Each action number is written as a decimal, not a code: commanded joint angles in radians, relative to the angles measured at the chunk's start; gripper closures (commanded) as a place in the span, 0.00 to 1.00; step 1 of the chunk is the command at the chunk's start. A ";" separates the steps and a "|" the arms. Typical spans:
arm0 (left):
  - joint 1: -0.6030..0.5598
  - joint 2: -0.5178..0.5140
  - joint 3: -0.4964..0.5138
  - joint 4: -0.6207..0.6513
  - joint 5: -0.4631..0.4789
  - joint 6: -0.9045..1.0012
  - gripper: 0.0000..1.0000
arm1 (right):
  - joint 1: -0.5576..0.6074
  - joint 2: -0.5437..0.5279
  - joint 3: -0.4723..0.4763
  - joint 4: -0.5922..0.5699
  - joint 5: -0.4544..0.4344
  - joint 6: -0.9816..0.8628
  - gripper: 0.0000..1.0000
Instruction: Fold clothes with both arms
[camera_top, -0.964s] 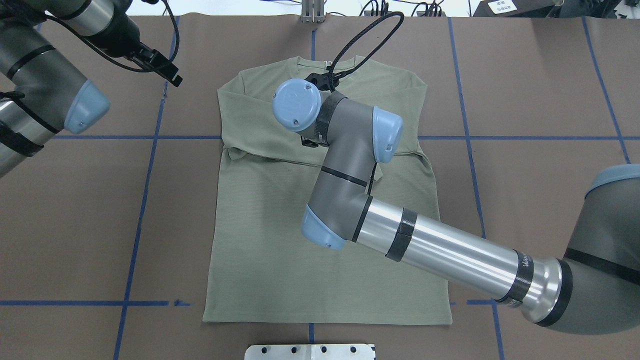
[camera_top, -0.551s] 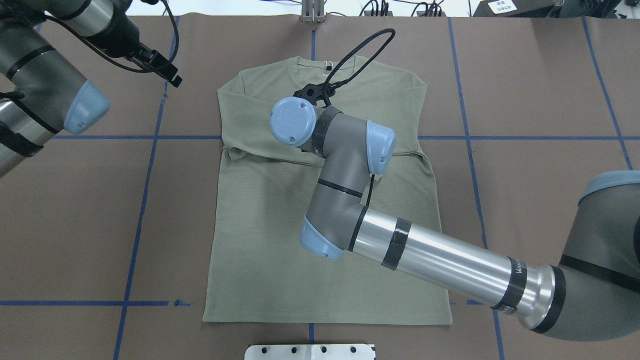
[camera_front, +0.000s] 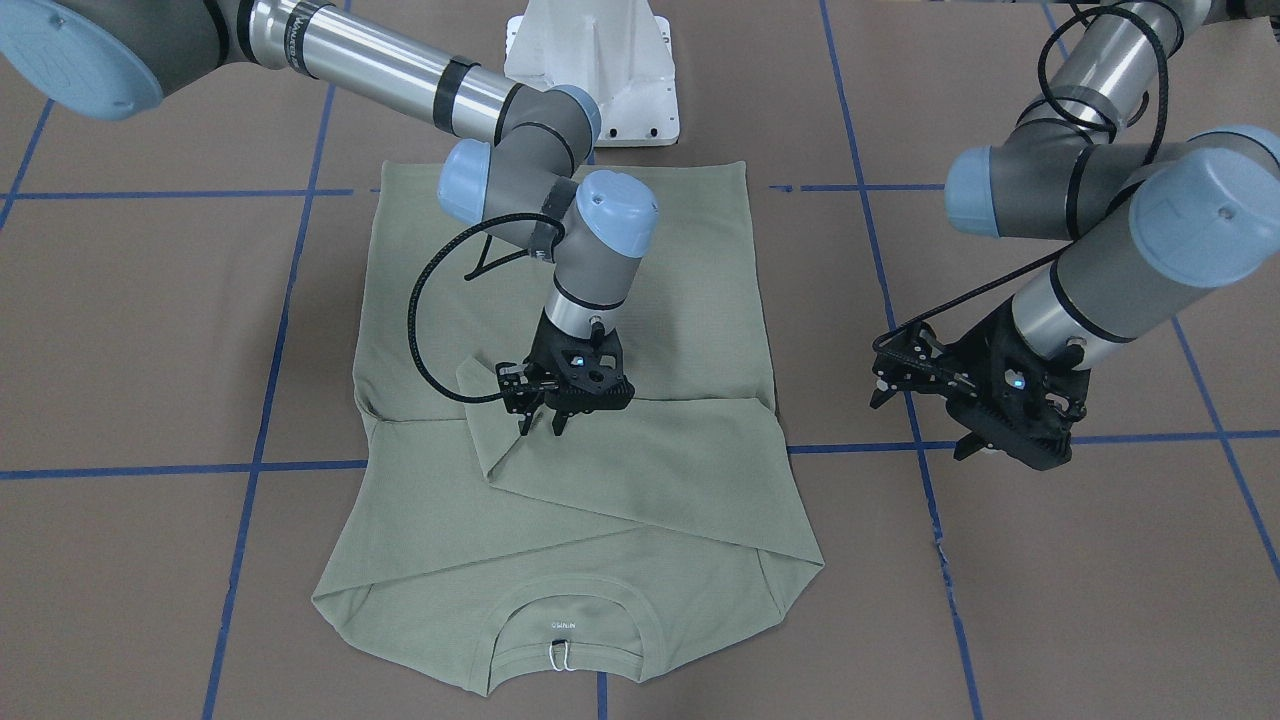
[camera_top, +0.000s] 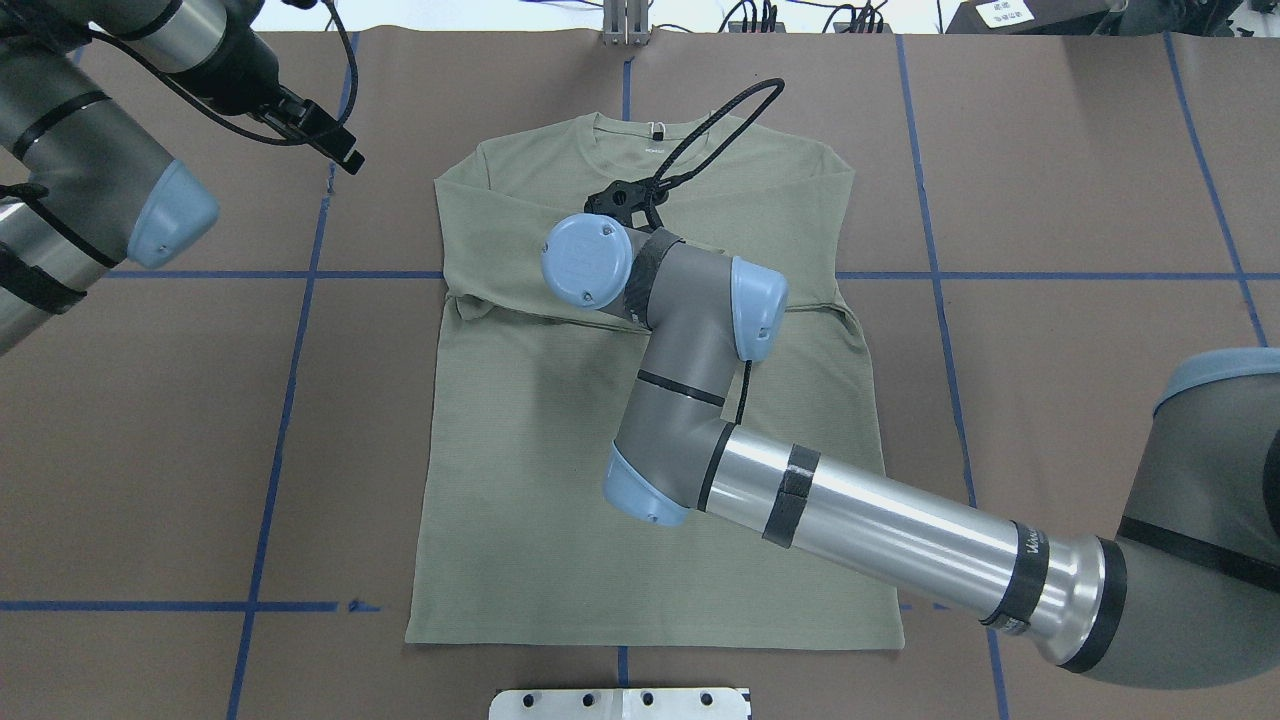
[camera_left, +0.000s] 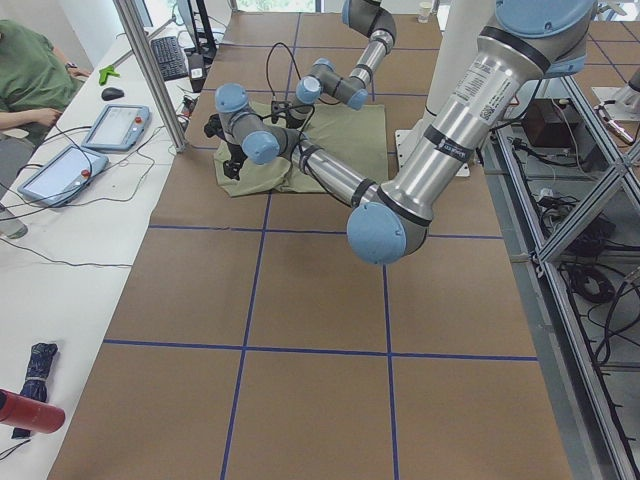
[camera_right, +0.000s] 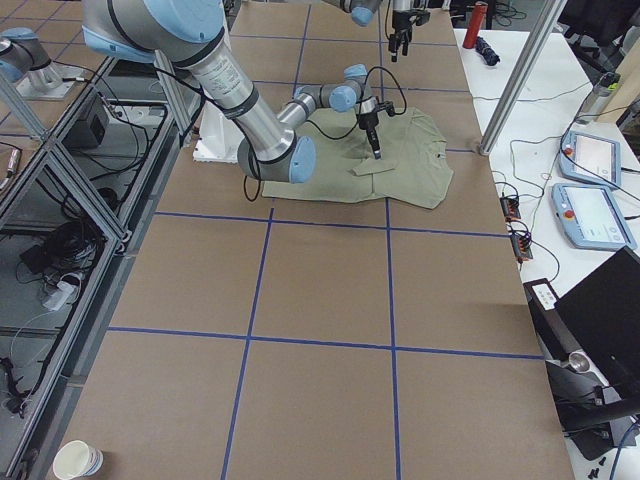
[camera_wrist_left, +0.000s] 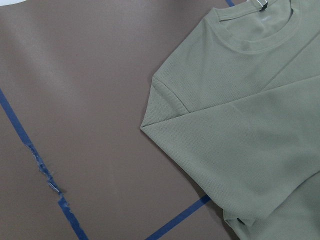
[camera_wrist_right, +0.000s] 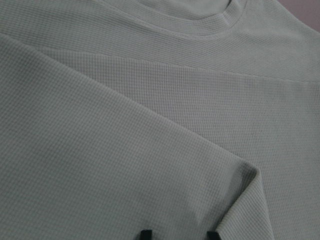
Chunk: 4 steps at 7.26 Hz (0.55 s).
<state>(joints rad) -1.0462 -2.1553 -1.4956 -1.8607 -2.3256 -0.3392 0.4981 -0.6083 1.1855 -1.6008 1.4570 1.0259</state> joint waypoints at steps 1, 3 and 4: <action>0.002 0.000 0.000 0.000 0.000 -0.004 0.00 | 0.000 -0.002 0.009 -0.014 -0.001 -0.009 0.54; 0.002 0.002 0.000 0.000 0.000 -0.008 0.00 | 0.000 -0.004 0.045 -0.051 -0.001 -0.012 0.54; 0.002 0.002 0.000 0.000 0.000 -0.008 0.00 | 0.000 -0.008 0.063 -0.071 -0.001 -0.012 0.54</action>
<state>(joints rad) -1.0448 -2.1543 -1.4956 -1.8607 -2.3255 -0.3458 0.4985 -0.6129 1.2238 -1.6447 1.4554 1.0149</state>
